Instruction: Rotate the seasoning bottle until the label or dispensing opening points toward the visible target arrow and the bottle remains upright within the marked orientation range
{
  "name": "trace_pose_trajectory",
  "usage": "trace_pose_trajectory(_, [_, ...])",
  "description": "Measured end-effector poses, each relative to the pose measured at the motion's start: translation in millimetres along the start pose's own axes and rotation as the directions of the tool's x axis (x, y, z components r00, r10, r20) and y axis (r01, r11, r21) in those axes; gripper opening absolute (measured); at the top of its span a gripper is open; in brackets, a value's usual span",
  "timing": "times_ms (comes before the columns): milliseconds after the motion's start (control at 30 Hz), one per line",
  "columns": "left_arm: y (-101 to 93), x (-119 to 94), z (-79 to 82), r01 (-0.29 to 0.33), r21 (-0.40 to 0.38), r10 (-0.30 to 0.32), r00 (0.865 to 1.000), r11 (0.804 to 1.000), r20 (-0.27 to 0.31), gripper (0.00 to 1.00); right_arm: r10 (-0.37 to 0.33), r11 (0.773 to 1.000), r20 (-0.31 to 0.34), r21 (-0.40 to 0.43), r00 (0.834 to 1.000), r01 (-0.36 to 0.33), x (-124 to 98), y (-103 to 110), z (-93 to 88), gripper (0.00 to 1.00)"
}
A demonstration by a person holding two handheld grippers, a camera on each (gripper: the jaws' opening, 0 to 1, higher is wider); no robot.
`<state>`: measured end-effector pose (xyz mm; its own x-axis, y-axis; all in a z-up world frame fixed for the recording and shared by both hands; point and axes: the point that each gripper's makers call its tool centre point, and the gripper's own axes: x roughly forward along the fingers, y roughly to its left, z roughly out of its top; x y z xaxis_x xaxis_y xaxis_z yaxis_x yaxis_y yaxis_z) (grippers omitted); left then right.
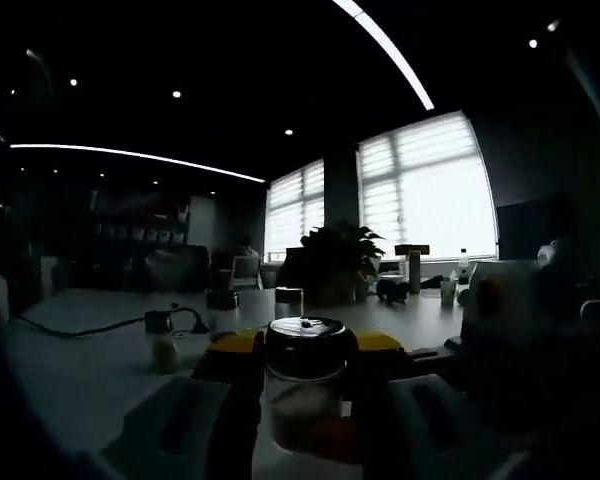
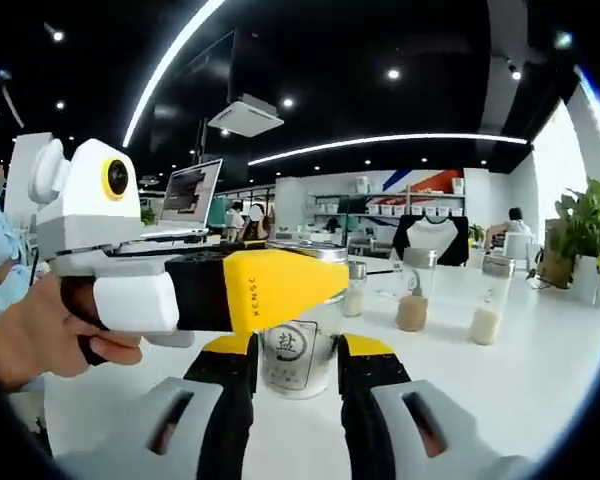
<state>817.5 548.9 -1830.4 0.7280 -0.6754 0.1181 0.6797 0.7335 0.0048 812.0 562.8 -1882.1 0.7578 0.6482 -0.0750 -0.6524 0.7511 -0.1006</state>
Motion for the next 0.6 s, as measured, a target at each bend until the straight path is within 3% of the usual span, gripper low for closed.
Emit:
trace_pose_trajectory(67, [1.8, -1, -1.0, 0.028, -0.020, -0.029, 0.999, 0.999, -0.033, 0.33, 0.024, 0.996, 0.013, -0.085, 1.000, -0.023, 0, 0, -0.4, 0.30])
trace_pose_trajectory(133, [5.3, -3, -0.7, 0.059, -0.076, -0.063, 0.997, 0.995, -0.050, 0.33, 0.099, 0.995, 0.044, -0.033, 0.994, -0.098, -1, 6, 0.9, 0.30])
trace_pose_trajectory(200, [4.5, -5, 1.3, 0.070, -0.052, -0.072, 0.996, 0.996, -0.046, 0.33, 0.135, 0.991, 0.055, 0.010, 0.989, -0.136, -2, 7, 2.1, 0.31])
trace_pose_trajectory(367, [-3.2, -8, 0.1, 0.163, -0.027, -0.165, 0.983, 0.986, -0.085, 0.33, 0.176, 0.984, 0.049, -0.014, 0.983, -0.176, -2, 4, 1.5, 0.38])
trace_pose_trajectory(433, [-5.7, -9, -0.8, 0.189, -0.023, -0.191, 0.976, 0.982, -0.101, 0.33, 0.240, 0.971, 0.038, 0.002, 0.970, -0.240, -4, 14, -0.5, 0.30])
trace_pose_trajectory(467, [-7.3, -9, -1.3, 0.200, -0.004, -0.199, 0.974, 0.980, -0.105, 0.33, 0.190, 0.980, 0.033, 0.056, 0.981, -0.192, -2, 9, -3.1, 0.30])
trace_pose_trajectory(500, [-7.4, -9, -1.5, 0.200, 0.005, -0.198, 0.974, 0.980, -0.108, 0.33, 0.213, 0.977, 0.039, 0.007, 0.976, -0.214, 0, 12, -1.3, 0.29])
trace_pose_trajectory(600, [-8.7, -9, -1.7, 0.179, 0.009, -0.177, 0.980, 0.984, -0.089, 0.33, 0.183, 0.983, 0.025, 0.006, 0.983, -0.183, 1, 11, -1.5, 0.29])
